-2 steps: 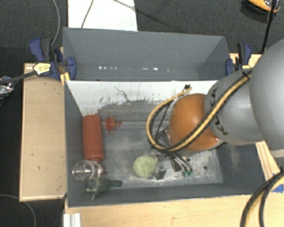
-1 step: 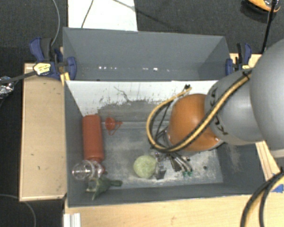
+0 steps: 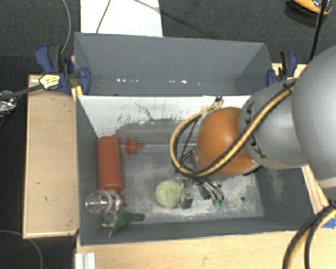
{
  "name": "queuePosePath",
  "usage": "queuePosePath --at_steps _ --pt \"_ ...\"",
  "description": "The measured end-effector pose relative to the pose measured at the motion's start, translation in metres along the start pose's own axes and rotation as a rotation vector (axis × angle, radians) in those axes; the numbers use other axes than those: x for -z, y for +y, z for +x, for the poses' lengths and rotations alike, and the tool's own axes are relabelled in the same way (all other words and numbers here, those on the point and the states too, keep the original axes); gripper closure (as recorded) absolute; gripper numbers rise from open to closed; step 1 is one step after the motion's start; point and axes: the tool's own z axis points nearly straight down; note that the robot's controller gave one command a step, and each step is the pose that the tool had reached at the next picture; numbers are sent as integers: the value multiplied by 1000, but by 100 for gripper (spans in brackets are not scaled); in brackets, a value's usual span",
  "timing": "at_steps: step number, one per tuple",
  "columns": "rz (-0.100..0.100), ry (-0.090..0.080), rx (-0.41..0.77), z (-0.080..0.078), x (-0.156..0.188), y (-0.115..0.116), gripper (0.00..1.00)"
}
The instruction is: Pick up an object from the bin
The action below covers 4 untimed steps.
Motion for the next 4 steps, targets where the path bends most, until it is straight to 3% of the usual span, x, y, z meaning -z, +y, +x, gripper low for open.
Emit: queuePosePath --at_steps 2,4 --pt "-1 -5 -25 -27 -1 -8 100" --pt "-1 -8 -104 -43 -1 -8 100"
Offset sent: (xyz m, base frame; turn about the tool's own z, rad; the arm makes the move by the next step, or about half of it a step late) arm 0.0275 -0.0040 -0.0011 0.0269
